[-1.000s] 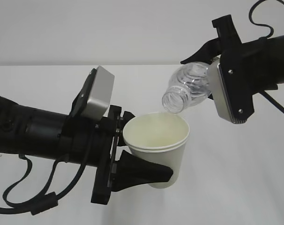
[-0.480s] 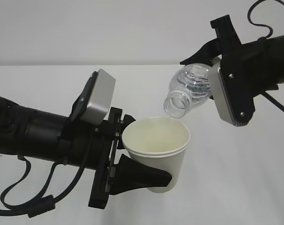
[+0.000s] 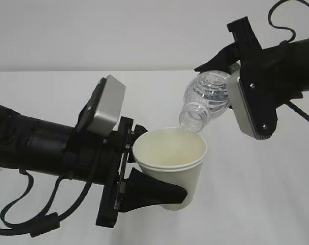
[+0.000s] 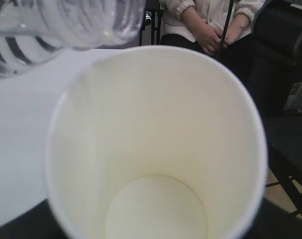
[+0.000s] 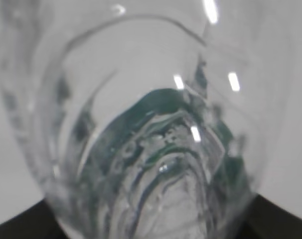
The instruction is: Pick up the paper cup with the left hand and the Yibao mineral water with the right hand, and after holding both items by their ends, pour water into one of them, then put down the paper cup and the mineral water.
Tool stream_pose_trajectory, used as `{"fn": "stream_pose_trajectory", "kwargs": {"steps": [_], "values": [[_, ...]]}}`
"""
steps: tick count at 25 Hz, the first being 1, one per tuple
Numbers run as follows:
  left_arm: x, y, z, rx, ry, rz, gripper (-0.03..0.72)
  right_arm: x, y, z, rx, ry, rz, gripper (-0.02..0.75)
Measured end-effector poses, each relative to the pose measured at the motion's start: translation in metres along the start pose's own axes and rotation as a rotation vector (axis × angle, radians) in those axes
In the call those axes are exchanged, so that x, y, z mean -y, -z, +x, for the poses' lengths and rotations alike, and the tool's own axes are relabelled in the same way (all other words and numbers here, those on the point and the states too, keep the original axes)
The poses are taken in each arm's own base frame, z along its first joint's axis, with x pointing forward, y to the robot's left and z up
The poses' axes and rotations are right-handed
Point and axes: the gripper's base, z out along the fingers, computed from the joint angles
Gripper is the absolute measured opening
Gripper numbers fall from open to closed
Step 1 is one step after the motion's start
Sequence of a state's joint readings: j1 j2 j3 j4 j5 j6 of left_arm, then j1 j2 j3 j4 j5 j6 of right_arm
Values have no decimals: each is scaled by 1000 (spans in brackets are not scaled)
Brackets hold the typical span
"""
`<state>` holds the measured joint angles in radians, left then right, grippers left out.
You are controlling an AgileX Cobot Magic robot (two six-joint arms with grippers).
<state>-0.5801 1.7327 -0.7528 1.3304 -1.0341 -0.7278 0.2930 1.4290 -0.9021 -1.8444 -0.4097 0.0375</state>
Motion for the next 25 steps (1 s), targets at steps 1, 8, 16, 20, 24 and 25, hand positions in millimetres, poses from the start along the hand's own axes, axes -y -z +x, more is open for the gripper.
{"fn": "stream_pose_trajectory", "kwargs": {"steps": [1,8,16,20,24,25], "values": [[0,0,0,0,0,0,434,0,0,0,0,2,0,430],[0,0,0,0,0,0,433,1,0,0,-1,22,2,430],[0,0,0,0,0,0,433,1,0,0,1,33,3,430],[0,0,0,0,0,0,433,4,1,0,5,42,11,430],[0,0,0,0,0,0,433,8,1,0,13,47,22,430],[0,0,0,0,0,0,433,9,1,0,13,48,23,430]]}}
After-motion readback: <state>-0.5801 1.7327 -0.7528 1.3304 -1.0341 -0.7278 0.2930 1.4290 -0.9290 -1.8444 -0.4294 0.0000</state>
